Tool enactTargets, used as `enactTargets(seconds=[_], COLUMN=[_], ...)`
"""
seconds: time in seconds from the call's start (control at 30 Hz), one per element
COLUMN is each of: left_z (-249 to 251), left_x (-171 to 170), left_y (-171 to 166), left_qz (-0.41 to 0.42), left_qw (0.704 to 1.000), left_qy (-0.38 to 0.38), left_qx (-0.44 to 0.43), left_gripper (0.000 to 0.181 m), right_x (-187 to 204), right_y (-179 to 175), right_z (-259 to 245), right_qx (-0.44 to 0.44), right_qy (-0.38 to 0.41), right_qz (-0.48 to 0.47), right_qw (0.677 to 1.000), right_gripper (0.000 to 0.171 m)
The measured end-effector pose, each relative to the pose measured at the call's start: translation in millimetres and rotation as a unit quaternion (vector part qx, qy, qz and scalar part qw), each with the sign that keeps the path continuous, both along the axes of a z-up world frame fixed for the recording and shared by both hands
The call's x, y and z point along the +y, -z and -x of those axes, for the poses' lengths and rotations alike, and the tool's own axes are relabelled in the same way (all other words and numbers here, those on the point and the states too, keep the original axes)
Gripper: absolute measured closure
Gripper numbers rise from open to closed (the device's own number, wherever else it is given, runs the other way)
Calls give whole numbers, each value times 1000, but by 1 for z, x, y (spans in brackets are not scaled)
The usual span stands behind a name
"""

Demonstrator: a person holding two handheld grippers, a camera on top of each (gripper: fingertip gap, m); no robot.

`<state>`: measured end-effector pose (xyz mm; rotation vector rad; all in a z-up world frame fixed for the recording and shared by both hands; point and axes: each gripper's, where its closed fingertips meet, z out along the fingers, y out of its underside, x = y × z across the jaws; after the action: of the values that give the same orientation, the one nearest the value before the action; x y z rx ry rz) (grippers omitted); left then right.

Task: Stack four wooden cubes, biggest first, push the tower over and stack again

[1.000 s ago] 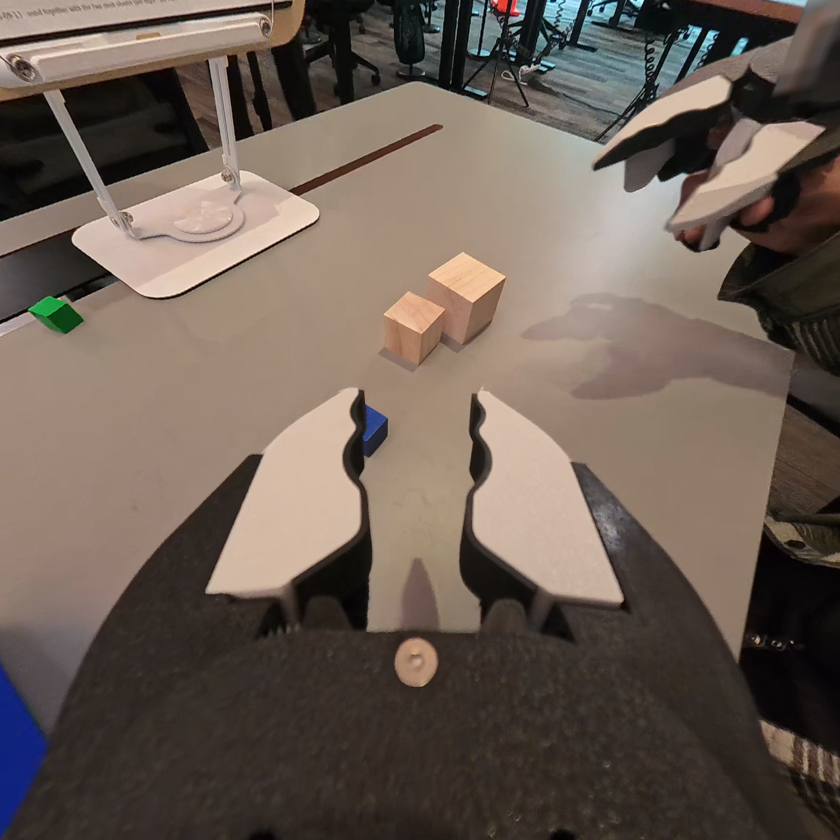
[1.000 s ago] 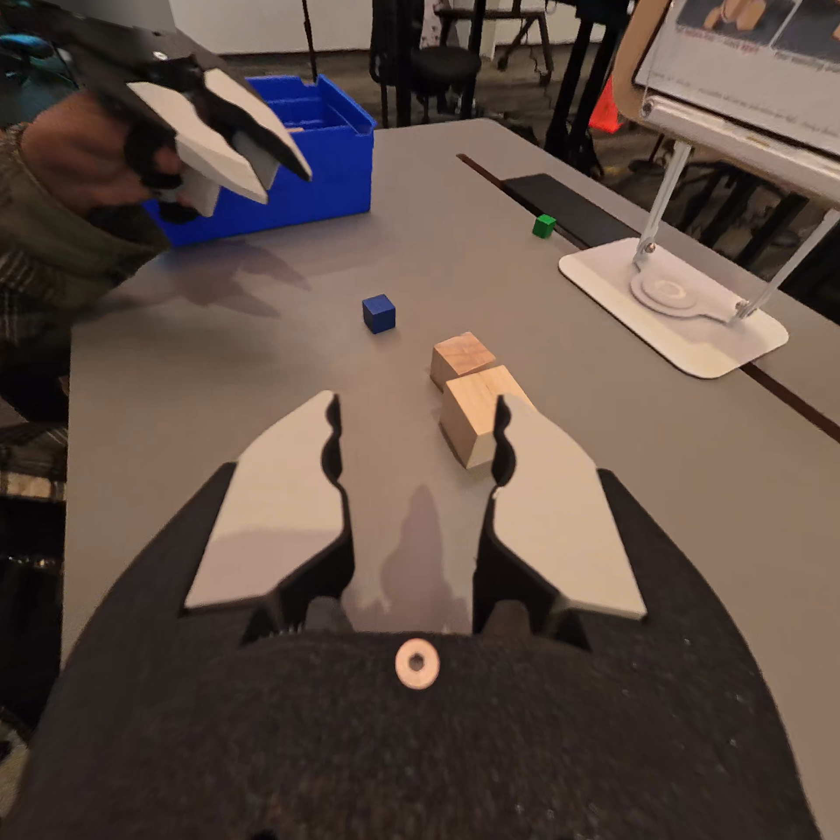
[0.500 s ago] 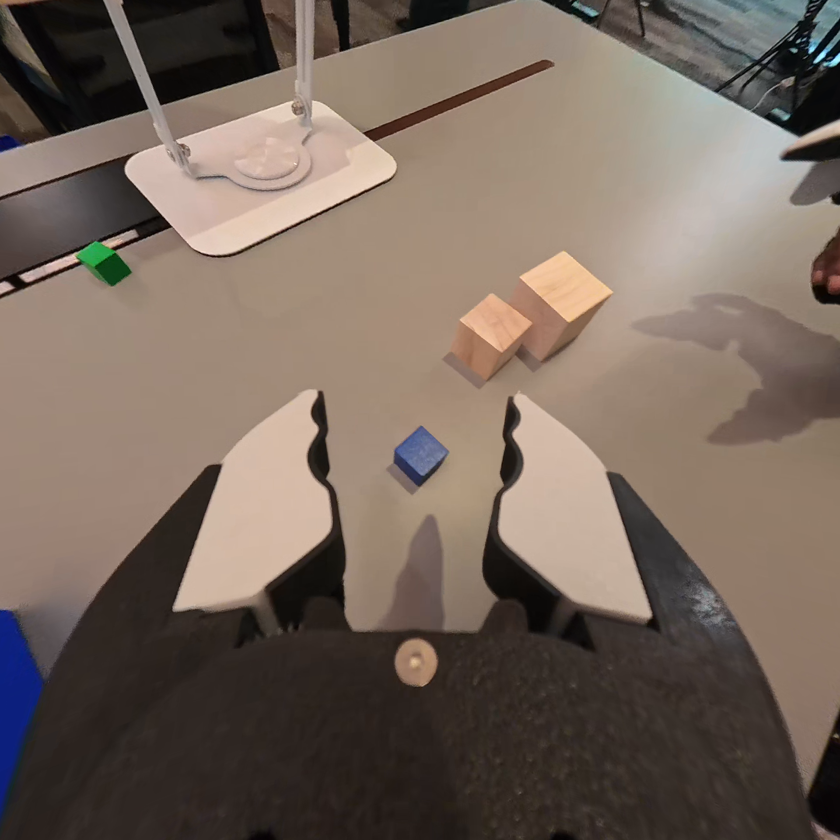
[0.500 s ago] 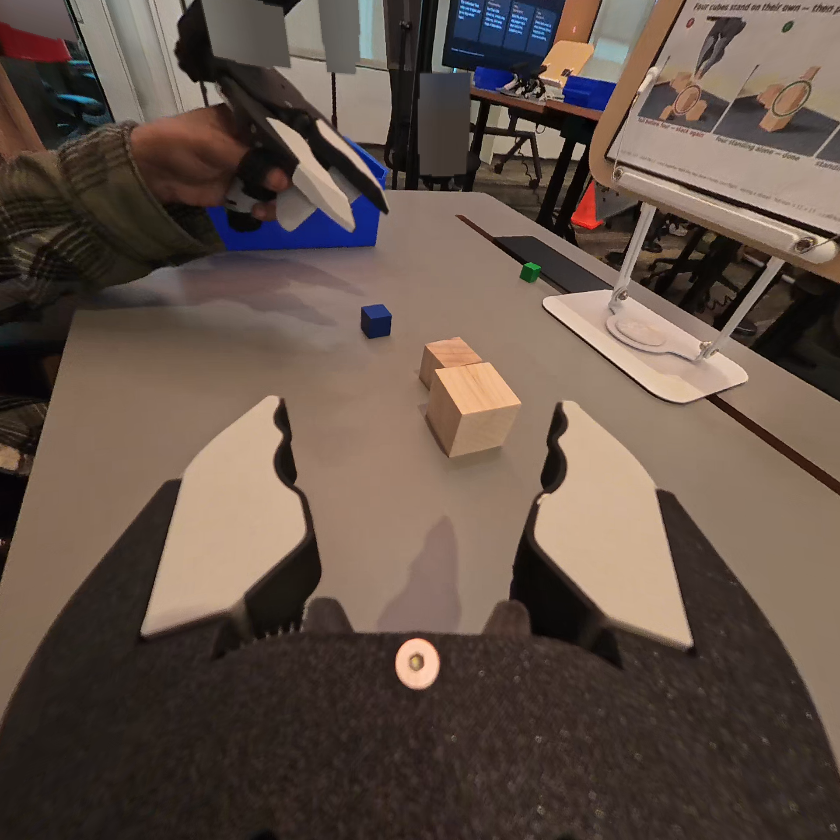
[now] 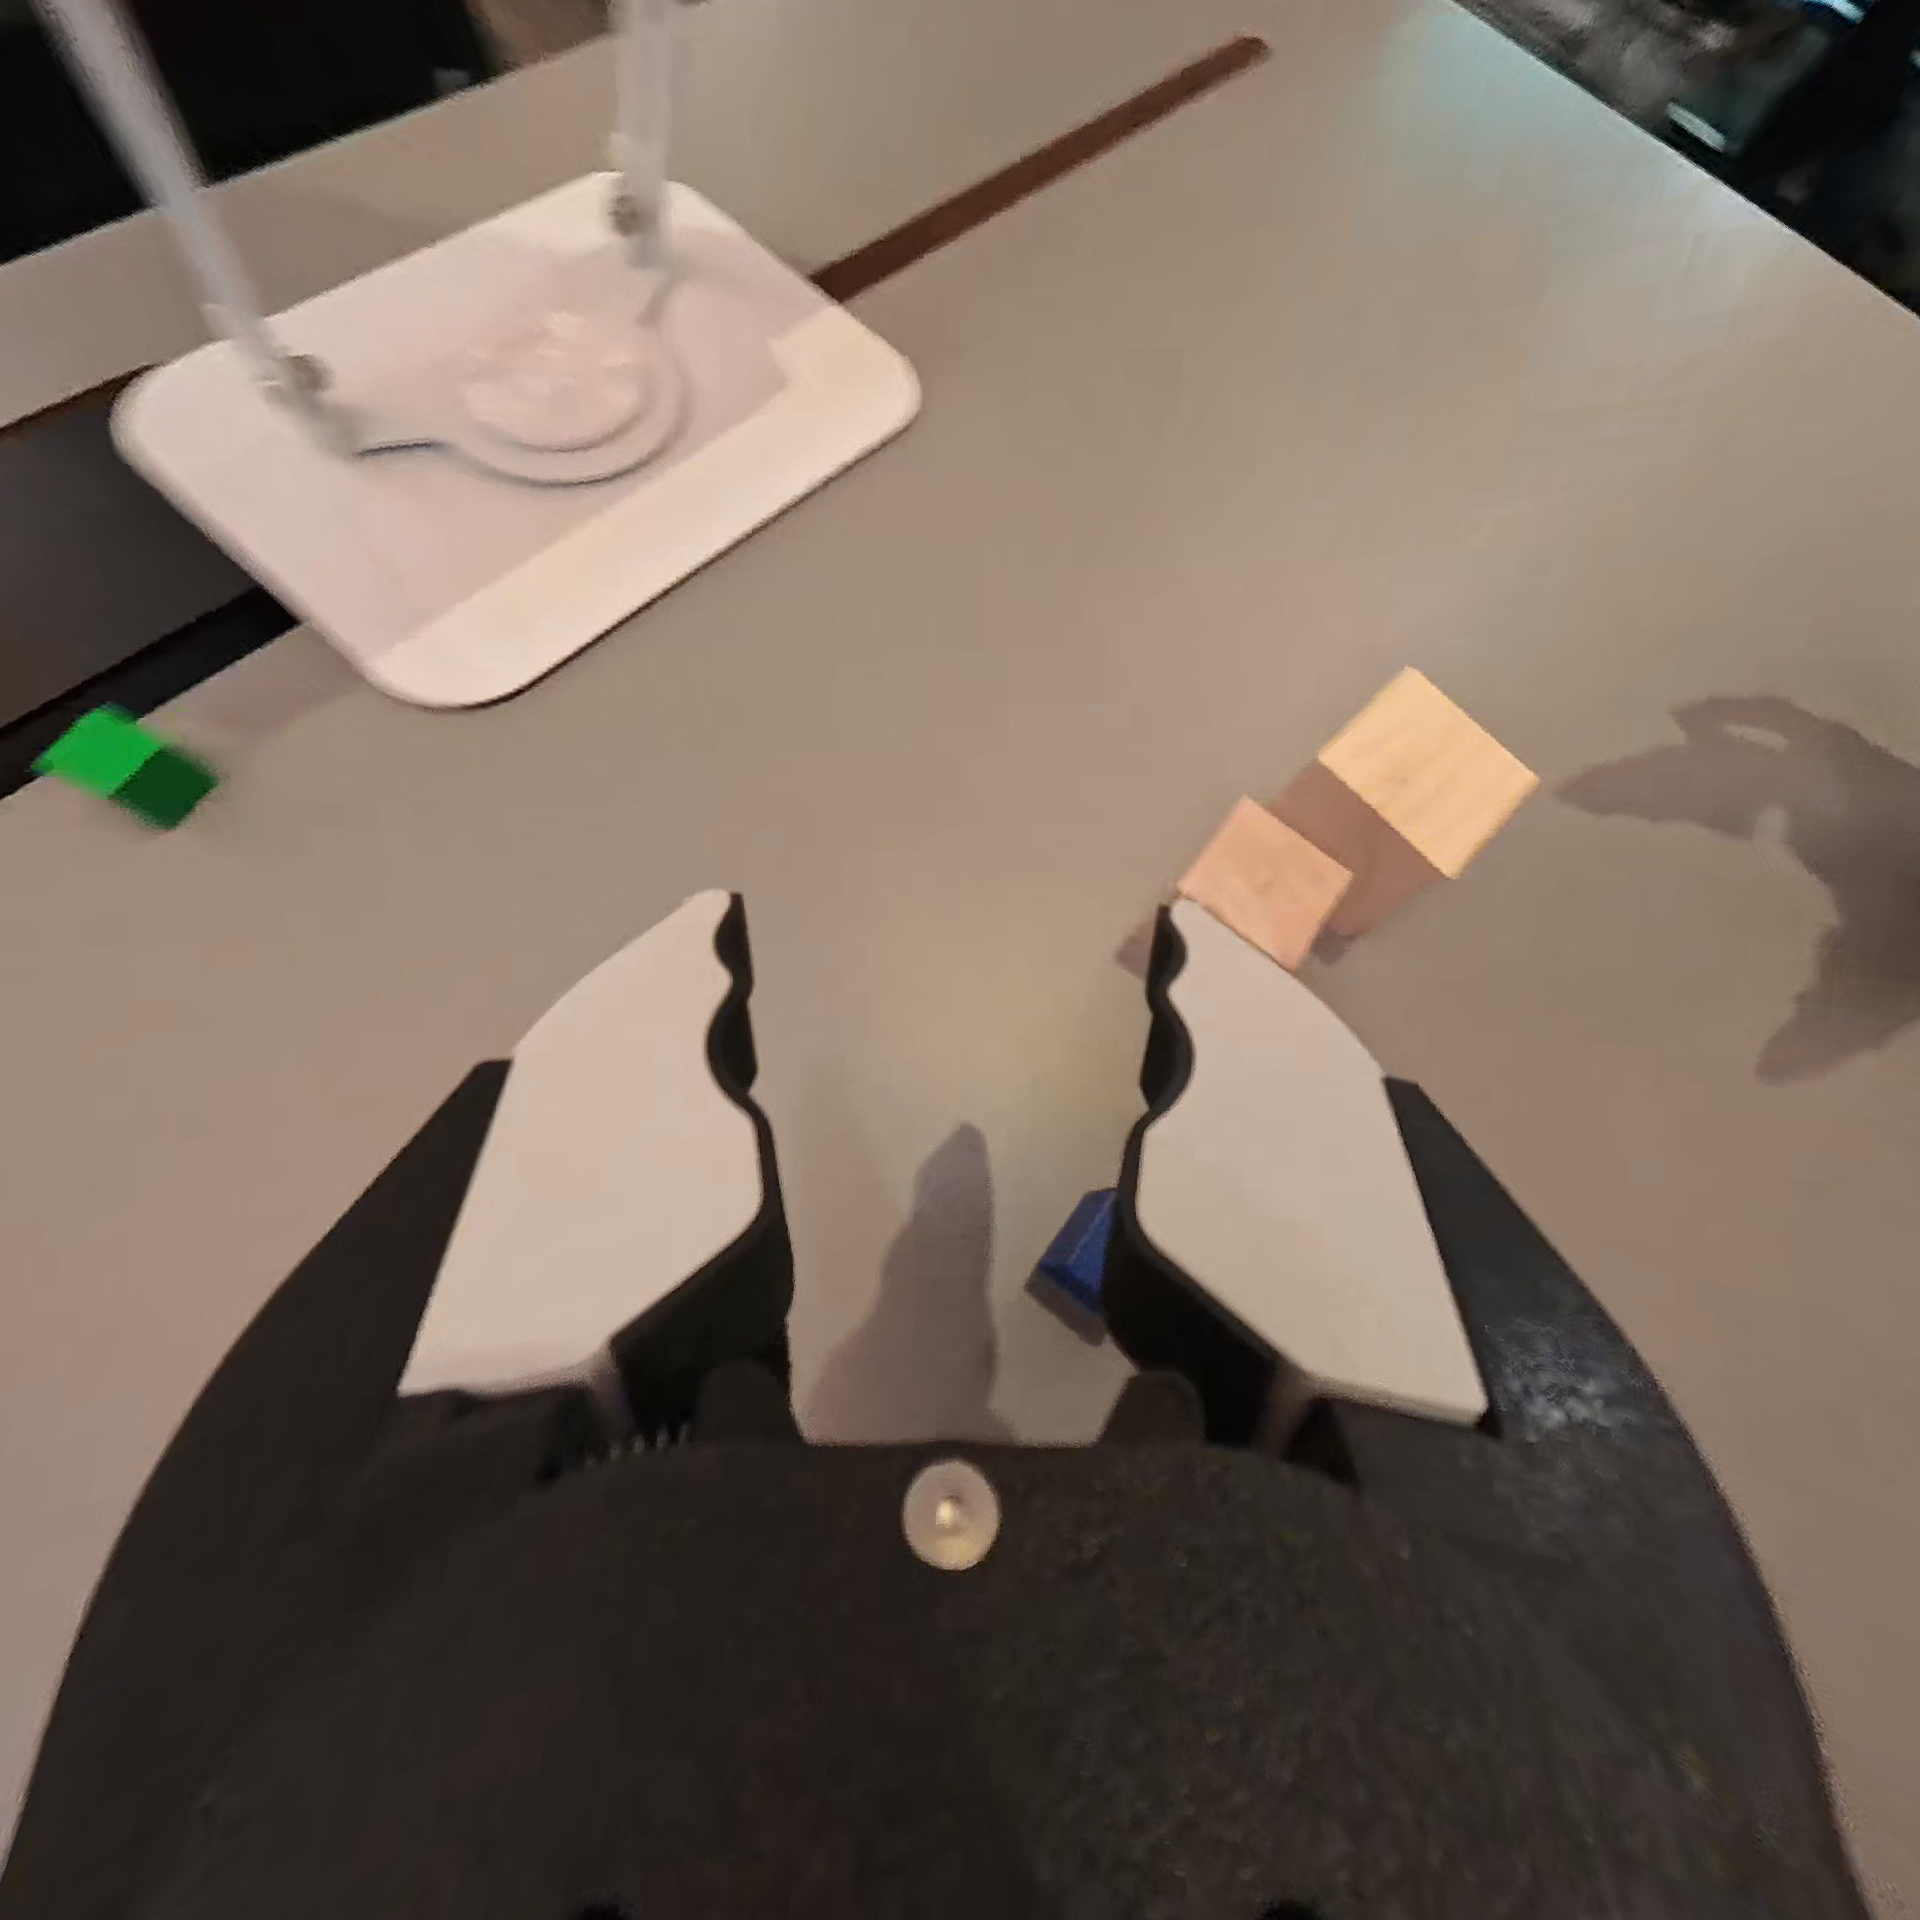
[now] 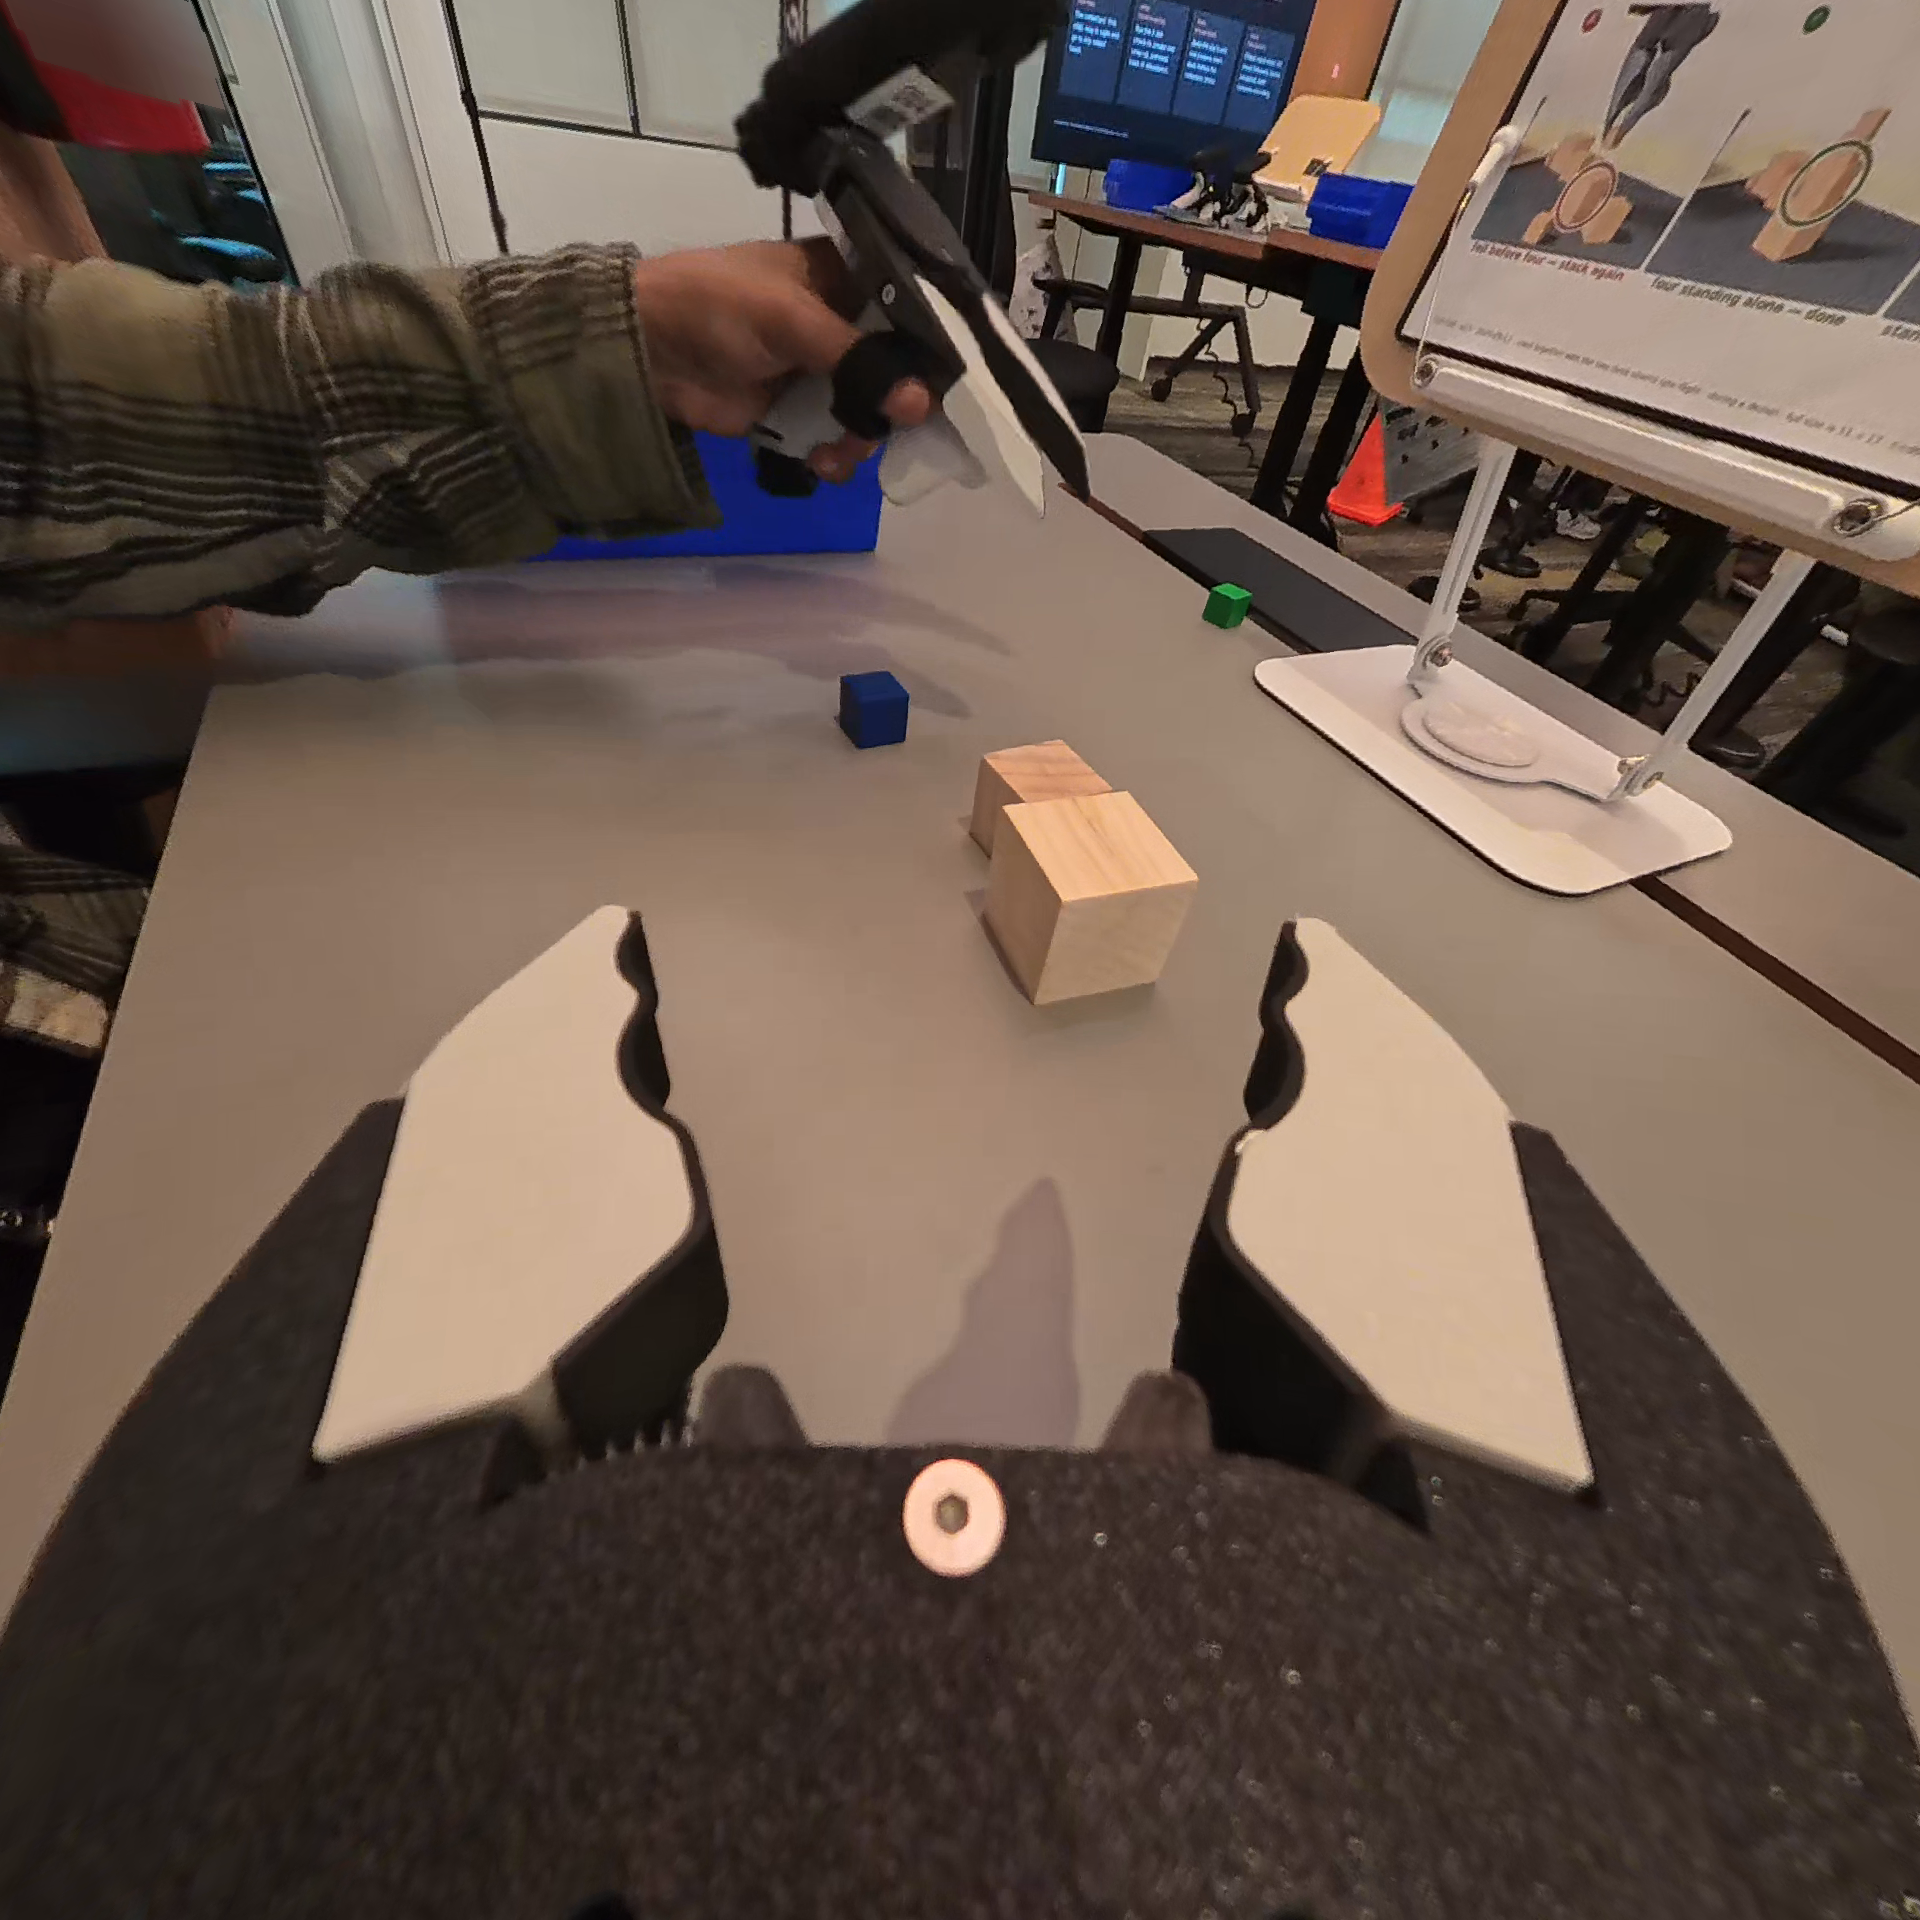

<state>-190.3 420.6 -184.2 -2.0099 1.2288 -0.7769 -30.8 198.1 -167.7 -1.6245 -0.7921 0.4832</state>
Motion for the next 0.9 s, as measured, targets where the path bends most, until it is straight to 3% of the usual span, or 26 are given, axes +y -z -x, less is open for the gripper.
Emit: enactTargets(seconds=[0.17, 0.3, 0.57, 0.8, 0.9], left_z=[-34, -49, -66, -71, -69], left_x=[-42, -65, -72, -77, -78], left_y=[13, 40, 66, 78, 88], left_qz=[-17, -51, -71, -57, -48], left_qw=[983, 957, 944, 942, 935], left_qy=[181, 268, 285, 281, 287], left_qx=[28, 102, 147, 172, 202], left_gripper=[111, 105, 101, 115, 136], right_x=[-2, -3, -5, -6, -7], right_y=[-3, 0, -3, 1, 0], right_z=[0, 0, -3, 0, 1], right_qx=[3, -1, 0, -5, -5], right_qy=[-6, -8, -4, -10, -10], right_qz=[-5, 0, -3, 6, 5], right_qw=[1000, 1000, 1000, 1000, 1000], right_gripper=[62, 61, 62, 62, 63])
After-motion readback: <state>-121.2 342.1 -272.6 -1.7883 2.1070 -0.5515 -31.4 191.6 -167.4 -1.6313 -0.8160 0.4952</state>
